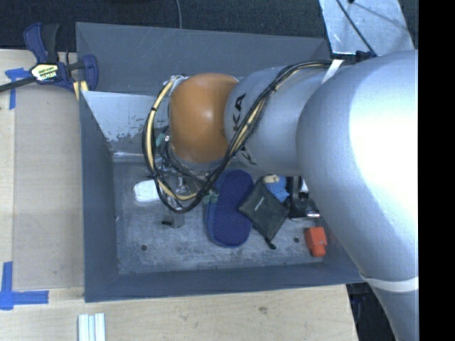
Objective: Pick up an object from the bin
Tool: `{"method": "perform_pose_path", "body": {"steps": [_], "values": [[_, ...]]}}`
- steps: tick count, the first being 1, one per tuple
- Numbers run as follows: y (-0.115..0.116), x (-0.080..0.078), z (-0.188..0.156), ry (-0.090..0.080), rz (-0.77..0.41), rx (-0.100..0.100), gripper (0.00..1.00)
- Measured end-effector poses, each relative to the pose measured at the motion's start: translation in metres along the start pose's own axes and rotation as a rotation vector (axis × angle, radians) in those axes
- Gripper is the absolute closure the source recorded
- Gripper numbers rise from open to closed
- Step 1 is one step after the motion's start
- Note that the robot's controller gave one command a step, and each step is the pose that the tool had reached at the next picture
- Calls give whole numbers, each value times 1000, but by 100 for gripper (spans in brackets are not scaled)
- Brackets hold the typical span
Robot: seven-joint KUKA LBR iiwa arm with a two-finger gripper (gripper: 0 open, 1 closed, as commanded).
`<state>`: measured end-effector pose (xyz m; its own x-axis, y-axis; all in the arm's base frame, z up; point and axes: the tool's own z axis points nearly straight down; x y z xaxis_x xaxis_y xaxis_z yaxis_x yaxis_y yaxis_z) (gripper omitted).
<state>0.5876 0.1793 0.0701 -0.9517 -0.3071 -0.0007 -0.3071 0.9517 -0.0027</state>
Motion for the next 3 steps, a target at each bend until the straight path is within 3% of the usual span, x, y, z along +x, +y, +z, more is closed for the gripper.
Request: {"method": "perform_pose_path", "body": {"steps": [1,2,3], "values": [[4,-1,0,-2,-3,-3,100],[9,4,-1,2,-36,-2,100],[9,5,0,2,-36,-2,0]]}}
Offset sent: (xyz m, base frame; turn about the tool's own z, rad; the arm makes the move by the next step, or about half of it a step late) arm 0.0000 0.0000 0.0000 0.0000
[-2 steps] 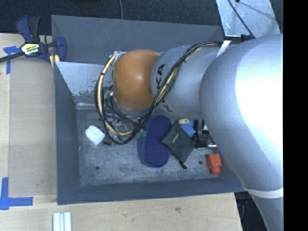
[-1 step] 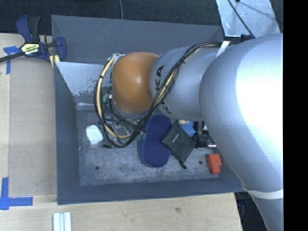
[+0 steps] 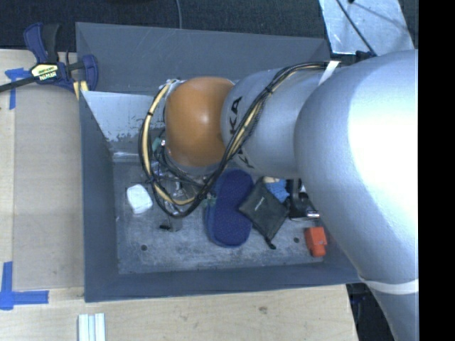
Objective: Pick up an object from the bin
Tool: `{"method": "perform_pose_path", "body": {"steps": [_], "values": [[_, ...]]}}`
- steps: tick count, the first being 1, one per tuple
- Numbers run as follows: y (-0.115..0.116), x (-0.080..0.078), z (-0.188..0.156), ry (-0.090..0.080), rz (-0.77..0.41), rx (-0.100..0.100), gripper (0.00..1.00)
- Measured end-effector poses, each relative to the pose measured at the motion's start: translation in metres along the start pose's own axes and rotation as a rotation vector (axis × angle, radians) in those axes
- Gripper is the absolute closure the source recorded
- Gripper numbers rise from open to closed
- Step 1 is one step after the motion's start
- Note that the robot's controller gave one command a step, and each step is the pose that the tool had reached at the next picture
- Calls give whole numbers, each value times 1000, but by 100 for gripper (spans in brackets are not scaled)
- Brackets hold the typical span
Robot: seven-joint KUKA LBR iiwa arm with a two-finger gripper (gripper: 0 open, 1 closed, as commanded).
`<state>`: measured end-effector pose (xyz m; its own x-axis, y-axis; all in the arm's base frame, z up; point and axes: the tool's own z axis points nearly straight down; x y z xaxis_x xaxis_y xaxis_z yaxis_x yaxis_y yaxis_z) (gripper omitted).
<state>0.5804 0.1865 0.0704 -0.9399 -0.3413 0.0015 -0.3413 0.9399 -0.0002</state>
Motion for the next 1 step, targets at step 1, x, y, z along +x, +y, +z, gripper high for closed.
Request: {"method": "perform_pose_path", "body": {"steps": [1], "values": [[41,-44,0,-3,-537,6,0]]}}
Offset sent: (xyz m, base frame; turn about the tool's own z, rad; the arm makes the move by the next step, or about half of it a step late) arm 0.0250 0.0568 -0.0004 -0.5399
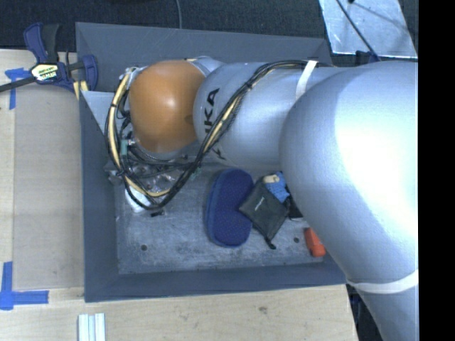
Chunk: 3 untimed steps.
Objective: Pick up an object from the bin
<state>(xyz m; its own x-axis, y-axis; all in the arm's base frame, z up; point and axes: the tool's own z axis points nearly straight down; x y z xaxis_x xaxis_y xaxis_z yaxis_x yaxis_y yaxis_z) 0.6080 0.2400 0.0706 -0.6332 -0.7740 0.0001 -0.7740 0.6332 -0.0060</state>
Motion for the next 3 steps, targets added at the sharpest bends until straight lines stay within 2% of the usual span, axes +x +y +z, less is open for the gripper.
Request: {"method": "perform_pose_path", "body": {"steps": [1,2,3], "values": [[1,-1,-1,-3,2,-2,100],[-9,-2,-105,-12,7,1,100],[16,14,-157,-10,30,-2,100]]}}
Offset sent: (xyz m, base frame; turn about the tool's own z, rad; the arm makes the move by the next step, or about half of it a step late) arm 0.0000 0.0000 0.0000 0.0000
